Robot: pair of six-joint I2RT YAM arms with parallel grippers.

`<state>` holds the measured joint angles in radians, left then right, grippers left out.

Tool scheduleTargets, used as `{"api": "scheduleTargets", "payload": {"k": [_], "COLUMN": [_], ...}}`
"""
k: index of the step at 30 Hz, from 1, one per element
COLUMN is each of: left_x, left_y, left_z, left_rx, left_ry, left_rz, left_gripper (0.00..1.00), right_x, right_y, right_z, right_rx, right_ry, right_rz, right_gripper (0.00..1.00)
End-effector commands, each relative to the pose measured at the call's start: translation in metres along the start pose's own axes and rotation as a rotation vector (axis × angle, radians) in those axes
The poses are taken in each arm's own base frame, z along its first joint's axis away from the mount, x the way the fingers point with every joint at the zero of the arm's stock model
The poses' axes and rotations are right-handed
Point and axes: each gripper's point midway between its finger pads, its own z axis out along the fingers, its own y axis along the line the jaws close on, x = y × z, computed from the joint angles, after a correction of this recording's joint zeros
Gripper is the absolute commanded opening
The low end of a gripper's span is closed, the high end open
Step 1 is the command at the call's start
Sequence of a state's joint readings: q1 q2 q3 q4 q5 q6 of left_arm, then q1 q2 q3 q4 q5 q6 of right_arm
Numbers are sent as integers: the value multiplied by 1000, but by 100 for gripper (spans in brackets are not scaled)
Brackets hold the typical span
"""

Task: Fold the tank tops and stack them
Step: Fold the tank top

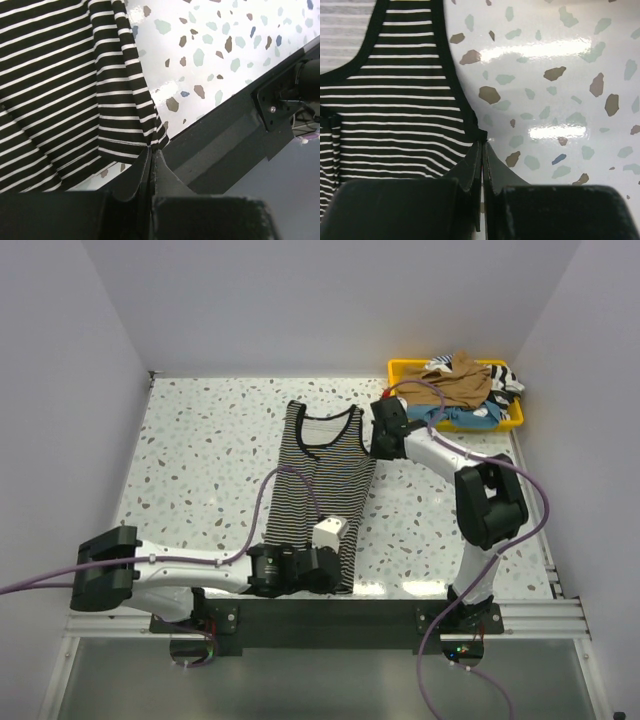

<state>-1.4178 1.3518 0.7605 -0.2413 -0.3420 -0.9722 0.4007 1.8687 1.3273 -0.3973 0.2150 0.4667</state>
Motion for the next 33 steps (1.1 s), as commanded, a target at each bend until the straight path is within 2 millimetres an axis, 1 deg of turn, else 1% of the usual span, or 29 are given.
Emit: {"api": "scheduleTargets", "payload": {"k": [1, 2, 4, 5, 6, 7, 8, 9, 10, 12, 13, 14, 15, 16, 18, 21, 22, 23, 25, 26, 30, 33], "left_x": [-13, -13, -18, -20, -21, -19, -19, -18, -14, -14, -11, -8, -7, 0, 3, 14, 20, 21, 26, 28, 36, 42], "left_y": [1, 3, 3, 2, 3, 6, 10, 12, 20, 25, 32, 38, 41, 49, 57, 72, 80, 82, 89, 90, 95, 100], "left_z": [-14, -15, -20, -22, -23, -24, -26, -27, -26, -30, -30, -31, -31, -31, -33, -35, -34, -35, -35, -34, -32, -30], "left_rx": [22, 25, 30, 30, 23, 9, 1, -2, -25, -32, -56, -67, -74, -99, -116, -146, -161, -162, -174, -179, -197, -218], "left_ry": [-62, -65, -78, -81, -82, -77, -85, -84, -82, -95, -90, -92, -91, -80, -85, -80, -74, -77, -71, -67, -47, -33], "left_rz": [-116, -120, -131, -134, -150, -158, -168, -192, -201, -244, -252, -262, -285, -289, -334, -376, -380, -394, -405, -408, -407, -410], "left_gripper": [0, 0, 0, 0, 0, 0, 0, 0, 0, 0, 0, 0, 0, 0, 0, 0, 0, 0, 0, 0, 0, 0], "right_x": [-37, -38, -41, -44, -43, -48, -48, -46, -50, -48, -51, -46, -46, -43, -40, -32, -33, -28, -27, -22, -15, -12], "right_y": [26, 34, 40, 47, 51, 56, 62, 66, 72, 82, 88, 96, 99, 107, 115, 128, 133, 137, 143, 147, 153, 159], "right_z": [-18, -20, -21, -23, -21, -23, -24, -21, -22, -22, -19, -17, -17, -14, -11, -3, -3, 1, 3, 7, 13, 14], "right_rx": [-48, -57, -65, -77, -80, -88, -95, -92, -99, -105, -108, -115, -116, -123, -126, -132, -139, -139, -141, -138, -136, -136], "right_ry": [-112, -120, -127, -134, -130, -141, -144, -137, -148, -143, -148, -139, -138, -134, -130, -119, -122, -113, -116, -106, -93, -97], "right_rz": [37, 34, 36, 40, 38, 41, 32, 24, 22, 5, 2, -13, -18, -29, -39, -55, -56, -66, -69, -78, -88, -93], "right_gripper": [0, 0, 0, 0, 0, 0, 0, 0, 0, 0, 0, 0, 0, 0, 0, 0, 0, 0, 0, 0, 0, 0]}}
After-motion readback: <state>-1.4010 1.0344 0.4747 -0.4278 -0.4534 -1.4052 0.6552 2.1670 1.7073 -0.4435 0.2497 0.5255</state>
